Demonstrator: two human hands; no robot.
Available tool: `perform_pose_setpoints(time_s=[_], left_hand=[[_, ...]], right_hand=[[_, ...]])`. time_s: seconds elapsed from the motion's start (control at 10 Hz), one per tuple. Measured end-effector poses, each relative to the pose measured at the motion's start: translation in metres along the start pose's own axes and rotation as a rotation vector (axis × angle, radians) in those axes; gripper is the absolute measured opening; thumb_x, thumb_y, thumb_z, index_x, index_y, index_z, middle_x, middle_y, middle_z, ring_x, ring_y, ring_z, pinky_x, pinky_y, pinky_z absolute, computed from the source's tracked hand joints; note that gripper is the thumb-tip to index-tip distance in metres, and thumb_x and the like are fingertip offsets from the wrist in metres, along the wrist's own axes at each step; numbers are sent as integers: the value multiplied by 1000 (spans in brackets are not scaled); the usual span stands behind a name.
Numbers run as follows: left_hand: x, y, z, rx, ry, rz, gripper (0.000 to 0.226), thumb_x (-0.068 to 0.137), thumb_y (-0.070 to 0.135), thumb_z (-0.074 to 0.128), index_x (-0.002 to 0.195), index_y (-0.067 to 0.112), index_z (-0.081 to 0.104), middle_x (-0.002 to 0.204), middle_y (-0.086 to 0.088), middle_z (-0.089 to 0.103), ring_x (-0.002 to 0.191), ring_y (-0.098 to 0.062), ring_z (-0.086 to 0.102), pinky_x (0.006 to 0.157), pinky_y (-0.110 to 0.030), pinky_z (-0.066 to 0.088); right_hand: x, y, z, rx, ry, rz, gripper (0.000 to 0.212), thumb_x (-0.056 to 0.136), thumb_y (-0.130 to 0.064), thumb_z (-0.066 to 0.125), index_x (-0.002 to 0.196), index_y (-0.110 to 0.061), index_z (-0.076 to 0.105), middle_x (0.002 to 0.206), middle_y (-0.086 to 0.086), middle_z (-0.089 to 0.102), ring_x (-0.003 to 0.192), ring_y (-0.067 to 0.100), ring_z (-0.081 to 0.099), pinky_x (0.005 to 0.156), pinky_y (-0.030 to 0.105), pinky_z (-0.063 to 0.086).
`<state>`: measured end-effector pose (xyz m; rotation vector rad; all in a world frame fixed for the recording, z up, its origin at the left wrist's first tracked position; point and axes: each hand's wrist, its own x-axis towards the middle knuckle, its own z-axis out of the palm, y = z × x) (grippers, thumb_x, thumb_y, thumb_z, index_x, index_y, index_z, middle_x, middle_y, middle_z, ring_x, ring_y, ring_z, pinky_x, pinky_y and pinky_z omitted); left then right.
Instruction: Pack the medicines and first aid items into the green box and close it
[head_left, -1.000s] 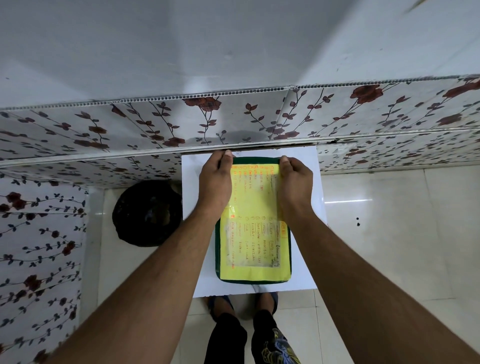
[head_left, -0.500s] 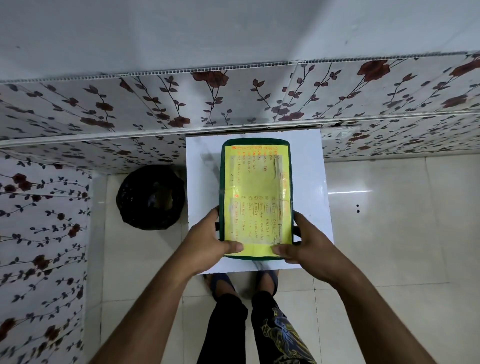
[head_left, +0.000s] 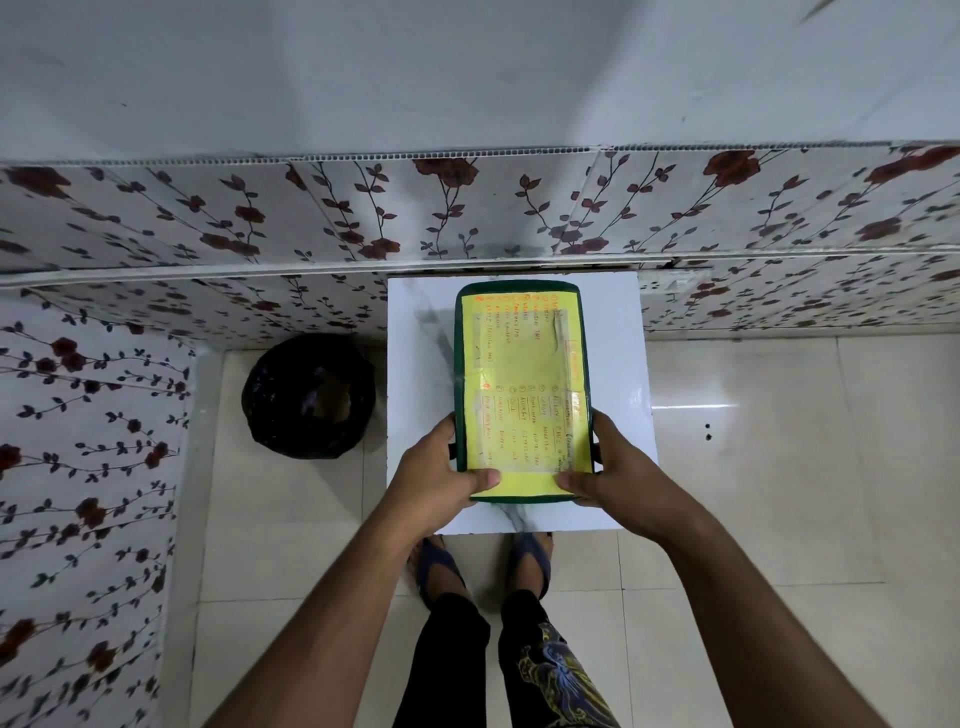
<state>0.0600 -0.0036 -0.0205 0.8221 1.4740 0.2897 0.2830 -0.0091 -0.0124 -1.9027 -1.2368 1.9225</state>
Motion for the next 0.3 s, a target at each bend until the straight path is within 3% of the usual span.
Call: perform_pose_setpoints(time_s=[0.2, 0.3], left_hand=[[-1, 1, -1, -42, -34, -32, 68, 80, 6, 75, 138, 27, 46, 135, 0, 56, 112, -22, 61, 83, -41, 59], [-5, 5, -2, 21, -2, -53, 75, 79, 15, 78, 143, 28, 41, 138, 3, 51, 115, -21, 58, 85, -42, 58]], right_hand=[[1, -2, 0, 0, -16, 31, 79, 88, -12, 68, 149, -29, 20, 133, -3, 52, 117, 26, 58, 88, 42, 58], [-4, -3, 0, -65, 41, 30, 82, 86, -17, 71, 149, -29, 21, 138, -1, 52, 120, 26, 57, 93, 43, 55]])
